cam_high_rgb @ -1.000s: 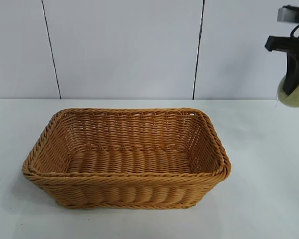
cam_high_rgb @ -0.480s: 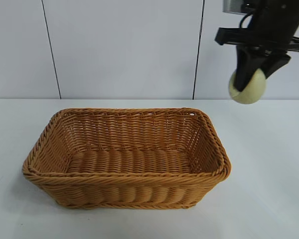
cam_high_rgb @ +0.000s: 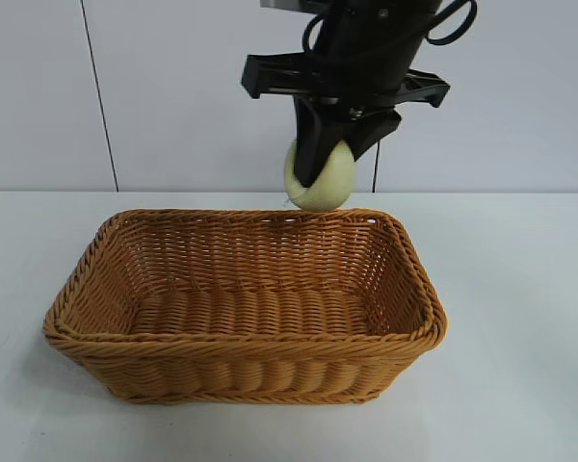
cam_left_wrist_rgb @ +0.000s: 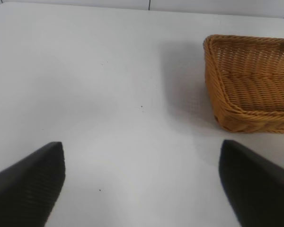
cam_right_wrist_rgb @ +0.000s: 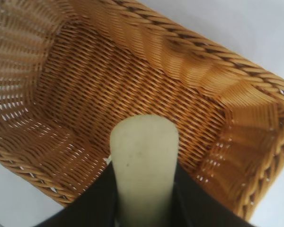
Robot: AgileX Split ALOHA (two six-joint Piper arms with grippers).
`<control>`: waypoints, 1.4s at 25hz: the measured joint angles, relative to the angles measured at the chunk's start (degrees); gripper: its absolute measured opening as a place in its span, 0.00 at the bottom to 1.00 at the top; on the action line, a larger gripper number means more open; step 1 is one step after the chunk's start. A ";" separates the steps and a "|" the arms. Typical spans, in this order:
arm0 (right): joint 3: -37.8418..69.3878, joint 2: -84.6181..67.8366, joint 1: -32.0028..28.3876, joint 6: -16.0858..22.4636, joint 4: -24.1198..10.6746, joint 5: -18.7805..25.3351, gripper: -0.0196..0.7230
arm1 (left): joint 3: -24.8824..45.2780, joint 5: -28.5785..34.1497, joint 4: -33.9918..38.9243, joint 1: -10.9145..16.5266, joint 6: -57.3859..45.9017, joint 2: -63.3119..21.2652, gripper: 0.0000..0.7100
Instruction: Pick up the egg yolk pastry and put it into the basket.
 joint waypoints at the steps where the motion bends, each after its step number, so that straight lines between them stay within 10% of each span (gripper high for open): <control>1: -0.04 0.58 0.65 0.23 0.00 -0.74 0.24 | 0.00 0.00 0.00 0.00 0.00 0.00 0.96; 17: -0.04 15.68 2.83 0.76 0.70 -10.25 0.25 | 0.00 0.00 0.00 0.00 0.00 0.00 0.96; 22: -0.04 15.68 2.83 0.76 0.76 -9.79 0.55 | 0.00 0.00 0.00 0.00 0.00 0.00 0.96; 26: -2.17 15.68 2.83 0.15 0.44 -3.81 0.79 | 0.00 0.00 0.00 0.00 0.00 0.00 0.96; 35: -22.12 15.68 2.70 3.12 -10.86 14.92 0.82 | 0.00 0.00 0.00 0.00 0.00 0.00 0.96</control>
